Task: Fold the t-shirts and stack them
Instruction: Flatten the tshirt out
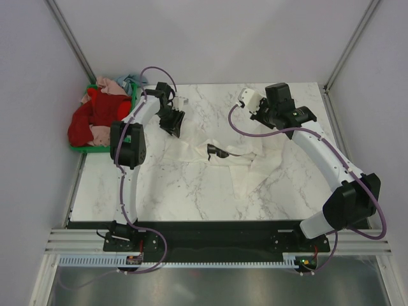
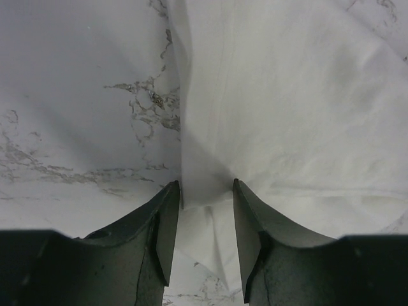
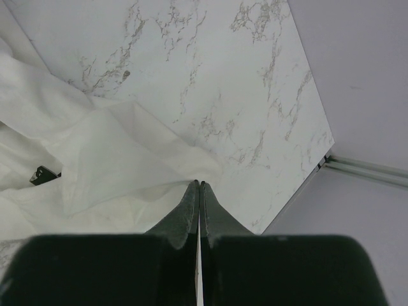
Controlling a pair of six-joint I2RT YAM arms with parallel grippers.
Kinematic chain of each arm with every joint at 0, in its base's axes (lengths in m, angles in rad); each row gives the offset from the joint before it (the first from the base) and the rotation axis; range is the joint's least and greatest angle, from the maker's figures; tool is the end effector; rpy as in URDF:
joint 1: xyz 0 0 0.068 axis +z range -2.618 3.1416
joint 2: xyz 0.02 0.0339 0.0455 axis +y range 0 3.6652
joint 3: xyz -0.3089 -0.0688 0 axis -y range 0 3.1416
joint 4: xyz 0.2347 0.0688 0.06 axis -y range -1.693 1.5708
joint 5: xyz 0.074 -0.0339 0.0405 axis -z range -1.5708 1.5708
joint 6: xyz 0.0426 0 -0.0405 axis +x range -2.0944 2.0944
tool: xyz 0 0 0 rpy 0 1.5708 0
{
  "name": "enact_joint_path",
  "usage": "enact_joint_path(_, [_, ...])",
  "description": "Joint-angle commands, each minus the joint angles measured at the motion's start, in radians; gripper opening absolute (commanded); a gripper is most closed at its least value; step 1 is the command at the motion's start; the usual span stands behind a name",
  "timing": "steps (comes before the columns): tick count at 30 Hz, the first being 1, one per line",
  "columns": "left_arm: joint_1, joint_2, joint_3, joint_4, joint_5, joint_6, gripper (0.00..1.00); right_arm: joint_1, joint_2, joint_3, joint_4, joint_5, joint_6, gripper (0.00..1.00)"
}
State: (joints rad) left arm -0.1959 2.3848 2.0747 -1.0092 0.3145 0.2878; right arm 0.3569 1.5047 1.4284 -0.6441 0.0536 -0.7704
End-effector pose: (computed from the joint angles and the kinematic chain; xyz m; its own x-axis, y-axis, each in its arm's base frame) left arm 0.5025 -0.1131 0.2002 -0.8370 0.4413 -0.3237 0.5195 0.8265 -0.2167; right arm 0.3060 0.1117 0.3868 -0.2269 -0.8268 -0.5147 -0.6538 0.5210 -0.5488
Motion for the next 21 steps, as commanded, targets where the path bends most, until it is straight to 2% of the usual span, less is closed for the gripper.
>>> enact_joint_path(1, [0.003,0.03,0.036,-0.016,-0.009,-0.024,0.46,-0.001,0.0,0.043,0.009,0.003,0.01,0.0])
enact_joint_path(2, [0.004,0.033,0.038,-0.016,-0.006,-0.024,0.45,-0.001,0.0,0.044,0.008,0.003,0.01,0.0])
enact_joint_path(7, [0.003,0.04,0.05,-0.012,-0.002,-0.027,0.23,-0.001,0.005,0.056,0.0,0.008,0.008,0.0])
enact_joint_path(9, [0.004,0.03,0.051,-0.012,-0.006,-0.029,0.23,-0.001,0.005,0.06,0.0,0.009,0.008,0.0])
enact_joint_path(14, [0.006,-0.004,0.056,-0.005,-0.014,-0.03,0.29,-0.001,0.011,0.053,0.0,0.006,0.011,0.0])
enact_joint_path(20, [0.006,-0.019,0.062,0.0,-0.018,-0.03,0.23,-0.001,0.02,0.052,0.006,-0.004,0.013,0.0])
enact_joint_path(21, [0.006,-0.022,0.062,0.0,-0.022,-0.03,0.19,-0.001,0.02,0.05,0.009,-0.006,0.014,0.0])
